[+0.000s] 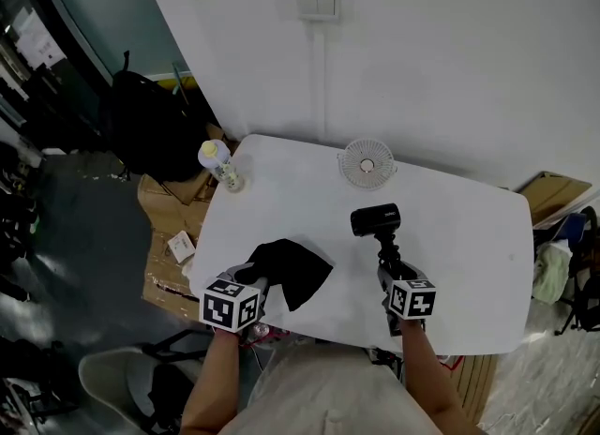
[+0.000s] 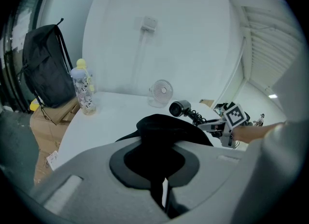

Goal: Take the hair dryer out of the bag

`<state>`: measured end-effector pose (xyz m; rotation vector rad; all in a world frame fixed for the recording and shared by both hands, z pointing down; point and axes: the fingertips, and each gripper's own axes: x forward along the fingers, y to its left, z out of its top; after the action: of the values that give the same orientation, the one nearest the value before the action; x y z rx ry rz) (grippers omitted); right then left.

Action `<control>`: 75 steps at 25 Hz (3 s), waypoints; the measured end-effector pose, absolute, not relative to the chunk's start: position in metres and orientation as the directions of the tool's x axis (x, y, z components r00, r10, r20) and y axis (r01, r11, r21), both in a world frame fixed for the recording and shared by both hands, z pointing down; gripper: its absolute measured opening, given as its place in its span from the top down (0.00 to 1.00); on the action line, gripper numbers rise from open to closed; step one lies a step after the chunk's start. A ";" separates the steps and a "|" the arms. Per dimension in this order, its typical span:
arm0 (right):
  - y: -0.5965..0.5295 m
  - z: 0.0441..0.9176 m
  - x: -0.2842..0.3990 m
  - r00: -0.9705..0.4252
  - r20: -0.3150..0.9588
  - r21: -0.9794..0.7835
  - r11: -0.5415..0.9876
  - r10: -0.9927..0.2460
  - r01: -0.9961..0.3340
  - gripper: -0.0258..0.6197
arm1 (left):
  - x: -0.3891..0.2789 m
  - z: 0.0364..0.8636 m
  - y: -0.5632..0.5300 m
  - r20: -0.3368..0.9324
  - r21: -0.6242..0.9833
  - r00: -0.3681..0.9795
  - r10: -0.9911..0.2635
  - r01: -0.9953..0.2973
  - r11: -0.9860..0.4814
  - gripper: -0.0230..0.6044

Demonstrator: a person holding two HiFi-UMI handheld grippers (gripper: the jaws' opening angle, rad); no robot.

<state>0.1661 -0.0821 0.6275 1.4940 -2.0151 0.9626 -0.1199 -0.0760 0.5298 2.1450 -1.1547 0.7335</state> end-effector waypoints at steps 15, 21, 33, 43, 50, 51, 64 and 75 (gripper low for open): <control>-0.073 0.681 0.170 -0.254 0.794 -0.207 0.147 -0.552 -0.967 0.65 | -0.116 0.537 -0.075 0.705 0.237 0.470 -0.531 -0.862 -0.448 0.93; -0.072 0.687 0.168 -0.244 0.806 -0.179 0.171 -0.539 -0.969 0.64 | -0.114 0.536 -0.076 0.704 0.240 0.473 -0.529 -0.861 -0.449 0.93; -0.072 0.690 0.169 -0.244 0.815 -0.175 0.177 -0.526 -0.968 0.64 | -0.112 0.536 -0.077 0.702 0.250 0.480 -0.526 -0.858 -0.449 0.93; -0.089 0.651 0.165 -0.282 0.737 -0.191 0.211 -0.614 -0.959 0.49 | -0.112 0.535 -0.079 0.695 0.256 0.489 -0.527 -0.853 -0.454 0.93; -0.096 0.606 0.156 -0.330 0.657 -0.227 0.239 -0.678 -0.944 0.49 | -0.111 0.531 -0.080 0.687 0.256 0.494 -0.533 -0.851 -0.459 0.93; -0.097 0.600 0.155 -0.335 0.646 -0.231 0.243 -0.686 -0.942 0.49 | -0.110 0.529 -0.081 0.681 0.256 0.496 -0.538 -0.850 -0.460 0.93; -0.099 0.548 0.140 -0.443 0.483 -0.312 0.325 -0.755 -0.893 0.49 | -0.091 0.532 -0.097 0.626 0.210 0.508 -0.592 -0.841 -0.499 0.92; -0.098 0.519 0.141 -0.472 0.412 -0.336 0.352 -0.779 -0.874 0.49 | -0.082 0.555 -0.082 0.704 0.161 0.491 -0.512 -0.814 -0.559 0.50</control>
<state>0.1407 -0.0983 0.5186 1.5036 -2.4290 0.7777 -0.0817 -0.0821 0.5545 2.2591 -1.0926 0.8368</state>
